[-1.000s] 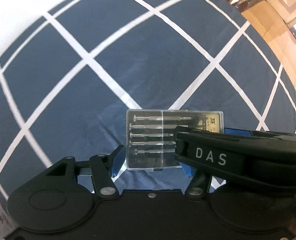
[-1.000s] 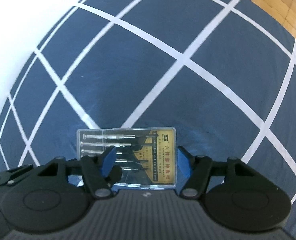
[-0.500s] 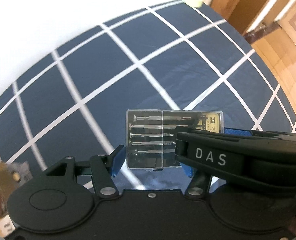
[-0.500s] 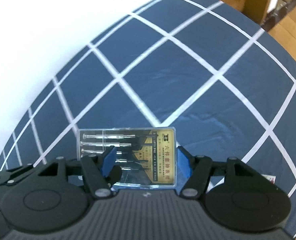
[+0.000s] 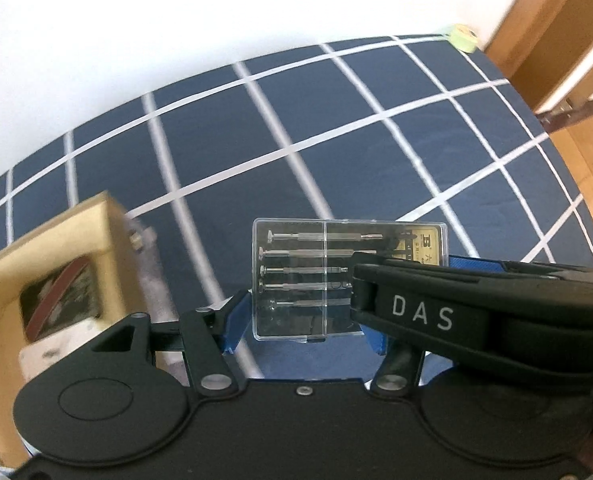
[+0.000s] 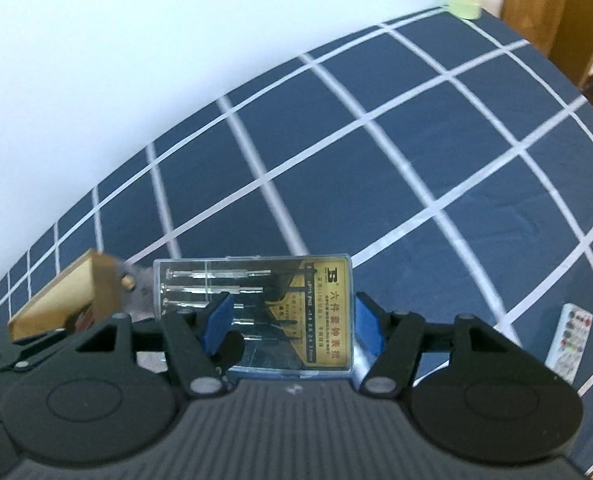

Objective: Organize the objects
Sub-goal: 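Carry the held screwdriver case with the right tool over the box, then lower the screwdriver case with the right tool onto the striped phone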

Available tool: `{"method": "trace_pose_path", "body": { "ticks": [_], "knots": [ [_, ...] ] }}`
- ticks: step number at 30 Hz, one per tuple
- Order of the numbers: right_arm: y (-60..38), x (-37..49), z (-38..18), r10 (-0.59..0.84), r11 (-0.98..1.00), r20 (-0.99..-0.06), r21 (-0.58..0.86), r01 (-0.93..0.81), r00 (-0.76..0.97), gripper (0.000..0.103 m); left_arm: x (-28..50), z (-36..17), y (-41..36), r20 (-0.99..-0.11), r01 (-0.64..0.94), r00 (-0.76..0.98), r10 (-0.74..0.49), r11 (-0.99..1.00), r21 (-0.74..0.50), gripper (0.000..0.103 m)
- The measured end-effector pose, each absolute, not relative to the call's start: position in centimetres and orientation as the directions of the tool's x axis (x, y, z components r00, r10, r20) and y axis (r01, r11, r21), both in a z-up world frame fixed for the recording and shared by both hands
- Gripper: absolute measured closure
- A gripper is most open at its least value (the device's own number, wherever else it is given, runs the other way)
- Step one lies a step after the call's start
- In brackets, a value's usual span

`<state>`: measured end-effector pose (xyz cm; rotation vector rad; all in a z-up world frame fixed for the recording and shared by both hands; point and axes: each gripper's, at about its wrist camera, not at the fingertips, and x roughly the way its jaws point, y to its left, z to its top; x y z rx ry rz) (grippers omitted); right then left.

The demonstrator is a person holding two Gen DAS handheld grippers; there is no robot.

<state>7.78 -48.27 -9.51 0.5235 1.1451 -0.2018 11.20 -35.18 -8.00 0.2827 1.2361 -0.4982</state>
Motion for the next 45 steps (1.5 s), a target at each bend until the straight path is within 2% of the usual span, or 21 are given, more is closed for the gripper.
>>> {"method": "trace_pose_path", "body": {
  "ticks": [15,27,45],
  "knots": [
    [-32.5,9.1,-8.1,0.17,0.929,-0.9,0.281,0.239,0.401,0.039,11.1,-6.7,-19.6,-0.939,0.34,0.296,-0.175,0.938,-0.068,0.046],
    [-22.1,11.9,-8.5,0.21,0.956,-0.905,0.269,0.117,0.37,0.039,13.8,-7.3,-10.2,-0.941,0.219,0.303,-0.15,0.972,-0.084,0.046],
    [-15.4,20.2,-13.0,0.208,0.971,-0.934,0.234,0.056,0.29,0.039,22.1,-12.3,-5.2,-0.959,0.151,0.233,-0.161,0.98,-0.128,0.046]
  ]
}}
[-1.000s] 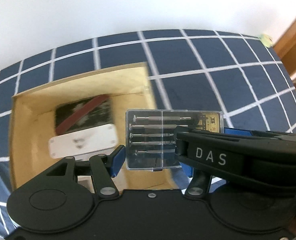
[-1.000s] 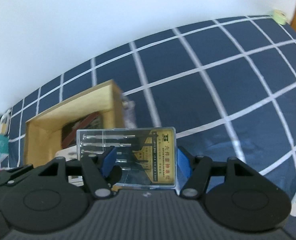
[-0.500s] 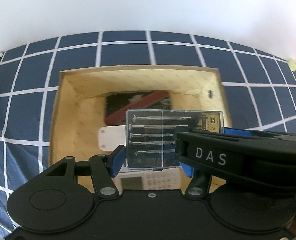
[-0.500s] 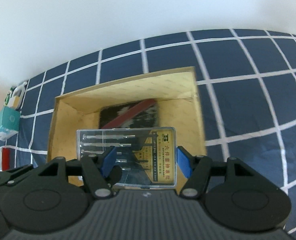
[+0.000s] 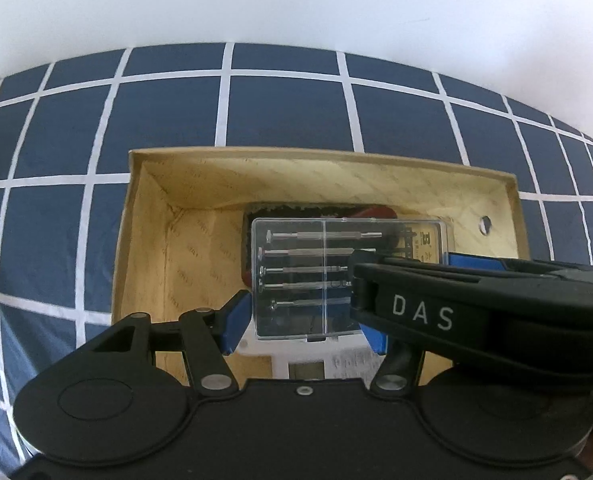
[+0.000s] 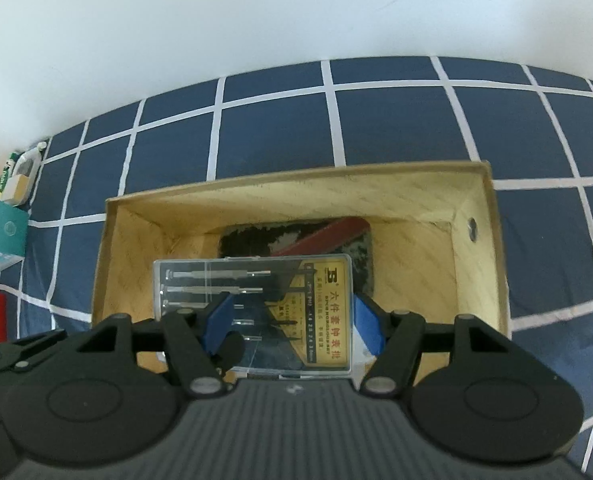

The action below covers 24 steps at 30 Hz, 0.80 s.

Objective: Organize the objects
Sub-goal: 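Lower the screwdriver case with the right tool onto the striped phone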

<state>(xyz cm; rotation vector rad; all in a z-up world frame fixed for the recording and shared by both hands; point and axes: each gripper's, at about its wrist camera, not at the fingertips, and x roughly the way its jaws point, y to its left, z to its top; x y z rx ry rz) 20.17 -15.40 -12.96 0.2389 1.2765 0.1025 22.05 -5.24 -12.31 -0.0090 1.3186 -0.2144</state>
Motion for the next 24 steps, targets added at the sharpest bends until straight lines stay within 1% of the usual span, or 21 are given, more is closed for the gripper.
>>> {"method": "trace_pose_path", "body": {
  "ticks": [9,24],
  "knots": [
    [-15.3,24.0,-16.1,0.201,0.972,-0.949,0.224,0.069,0.244,0.039,25.5,-15.6,-5.4,-0.969,0.149,0.183,-0.164,0.979,-0.137,0.046],
    [-15.4,25.4,-20.0,0.196,0.973,-0.963,0.215,0.085,0.187,0.039,26.7,-19.0,-5.6,-0.978,0.136,0.123,-0.166,0.979,-0.149,0.046]
  ]
}}
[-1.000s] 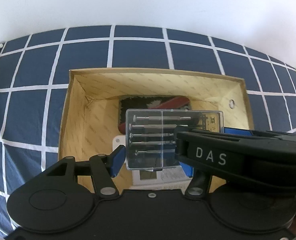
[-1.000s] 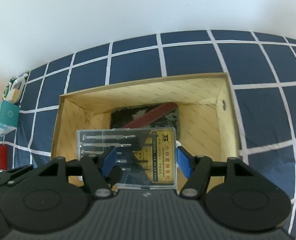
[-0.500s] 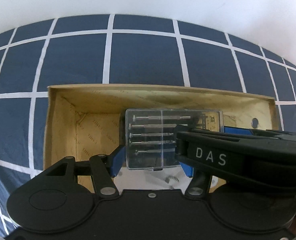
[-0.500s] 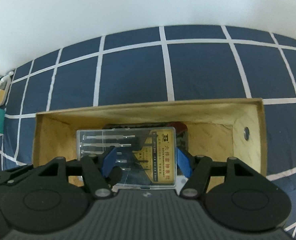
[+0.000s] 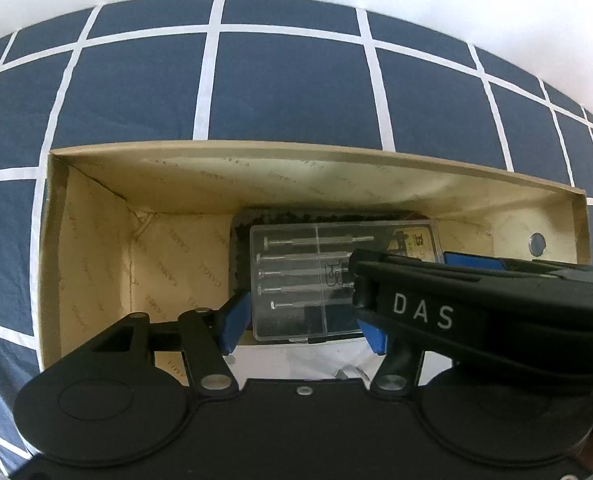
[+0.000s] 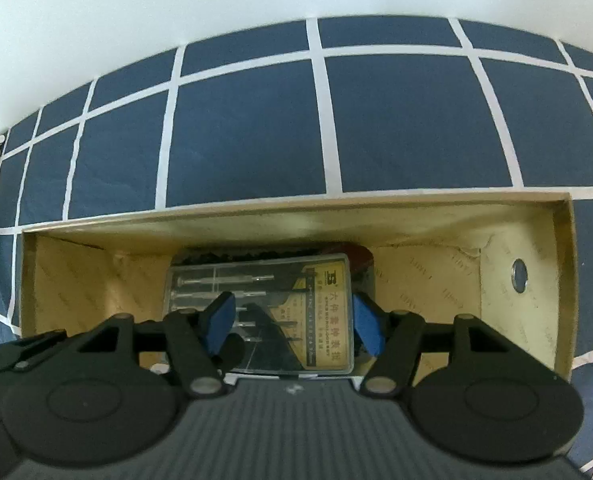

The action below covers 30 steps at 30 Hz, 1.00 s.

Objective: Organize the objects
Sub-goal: 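Lower the screwdriver case with the right tool onto the striped phone, then open the right tool to release the screwdriver case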

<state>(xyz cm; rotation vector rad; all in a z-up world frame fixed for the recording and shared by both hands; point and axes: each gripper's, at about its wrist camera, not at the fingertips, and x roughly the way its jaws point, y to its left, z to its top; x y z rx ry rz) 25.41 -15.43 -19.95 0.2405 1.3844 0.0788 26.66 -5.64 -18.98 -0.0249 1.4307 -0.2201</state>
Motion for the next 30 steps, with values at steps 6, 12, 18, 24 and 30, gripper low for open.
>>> {"method": "trace_pose_path", "body": {
  "ticks": [6,12,18,24,30],
  "knots": [
    [-15.5,25.7,-20.6,0.196,0.972,-0.965,0.214,0.094,0.174,0.039,26.7,-19.4,-5.7,-0.979,0.137,0.118,-0.168,0.979,-0.152,0.045],
    [-15.6,25.6,-20.9,0.201,0.97,-0.964,0.22,0.104,0.172,0.039,26.6,-19.6,-6.2,-0.981,0.15,0.114,-0.157,0.979,-0.14,0.039],
    [-15.7,25.1,-21.1,0.204,0.969,-0.964,0.224,0.108,0.172,0.039,25.9,-19.6,-6.3,-0.984,0.151,0.121,-0.131,0.982,-0.112,0.026],
    [-16.1,24.7,-20.3,0.211,0.966,-0.959,0.234,0.108,0.187,0.037,25.5,-18.6,-6.1,-0.982,0.149,0.146,-0.116,0.984,-0.094,0.019],
    [-16.5,23.9,-18.2,0.214,0.966,-0.951,0.24,0.095,0.223,0.031,24.6,-16.3,-6.0,-0.976,0.145,0.183,-0.122,0.985,-0.096,0.009]
  ]
}}
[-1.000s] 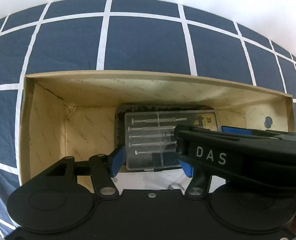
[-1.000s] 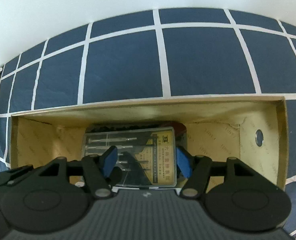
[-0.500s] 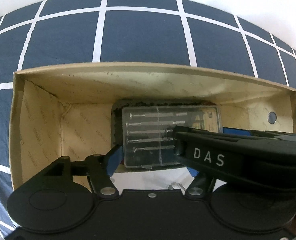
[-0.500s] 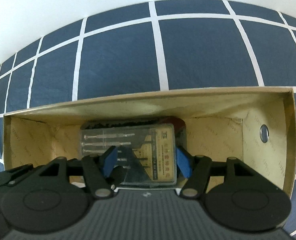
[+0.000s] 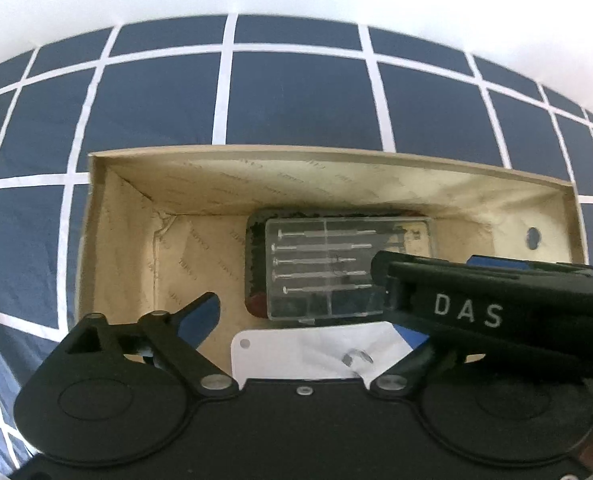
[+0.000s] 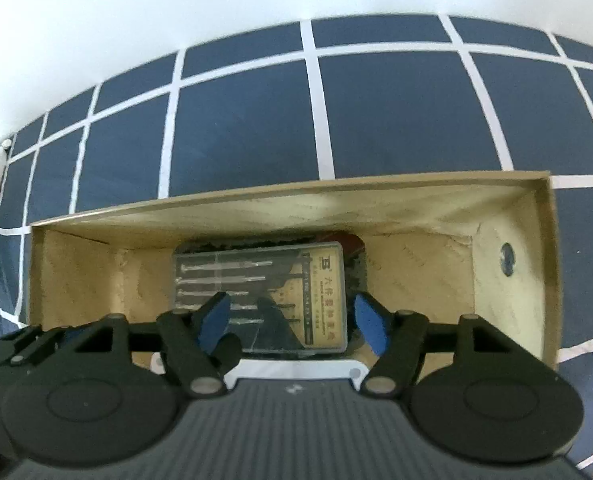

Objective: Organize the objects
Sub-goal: 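Open the right tool to release the screwdriver case, then raise the right tool up and away from the box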

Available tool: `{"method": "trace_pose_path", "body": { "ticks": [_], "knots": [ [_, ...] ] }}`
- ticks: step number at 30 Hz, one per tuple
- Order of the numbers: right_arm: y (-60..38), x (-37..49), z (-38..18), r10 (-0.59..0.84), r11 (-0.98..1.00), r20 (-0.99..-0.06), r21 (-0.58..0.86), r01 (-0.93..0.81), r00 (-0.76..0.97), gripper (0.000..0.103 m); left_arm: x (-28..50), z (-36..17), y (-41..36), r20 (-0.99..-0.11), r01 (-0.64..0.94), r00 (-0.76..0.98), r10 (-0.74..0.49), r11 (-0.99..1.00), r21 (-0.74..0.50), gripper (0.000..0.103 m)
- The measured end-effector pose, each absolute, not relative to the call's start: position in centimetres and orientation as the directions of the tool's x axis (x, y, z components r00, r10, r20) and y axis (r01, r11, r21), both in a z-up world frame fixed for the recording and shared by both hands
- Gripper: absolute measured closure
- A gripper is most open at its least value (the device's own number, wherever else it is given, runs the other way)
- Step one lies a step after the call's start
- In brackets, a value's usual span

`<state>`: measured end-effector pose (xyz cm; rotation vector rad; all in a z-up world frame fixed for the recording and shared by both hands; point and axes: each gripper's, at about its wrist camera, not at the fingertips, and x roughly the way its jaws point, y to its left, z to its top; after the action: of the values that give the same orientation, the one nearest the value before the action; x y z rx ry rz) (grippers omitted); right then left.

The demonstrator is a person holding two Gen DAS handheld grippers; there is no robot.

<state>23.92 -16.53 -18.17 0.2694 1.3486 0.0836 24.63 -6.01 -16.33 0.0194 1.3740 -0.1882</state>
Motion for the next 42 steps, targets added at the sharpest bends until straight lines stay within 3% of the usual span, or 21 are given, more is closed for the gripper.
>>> {"method": "trace_pose_path", "body": {
  "ticks": [4,14,31,42],
  "knots": [
    [-17.0,22.8,-16.1,0.218,0.965,-0.941,0.247,0.086,0.257,0.021,23.4,-14.3,-6.0,-0.969,0.146,0.218,-0.113,0.986,-0.082,0.003],
    [-19.9,18.6,-11.0,0.225,0.961,-0.912,0.265,0.074,0.342,0.0,18.9,-10.2,-5.9,-0.958,0.136,0.267,-0.103,0.988,-0.069,0.0],
    [-29.0,9.5,-7.1,0.215,0.962,-0.897,0.263,0.074,0.386,0.0,8.9,-7.2,-11.6,-0.951,0.141,0.297,-0.083,0.989,-0.042,0.0],
    [-37.2,4.0,-6.3,0.234,0.966,-0.9,0.258,0.017,0.368,0.0,2.0,-6.6,-17.8,-0.946,0.064,0.32,-0.053,0.997,-0.034,0.0]
  ]
}}
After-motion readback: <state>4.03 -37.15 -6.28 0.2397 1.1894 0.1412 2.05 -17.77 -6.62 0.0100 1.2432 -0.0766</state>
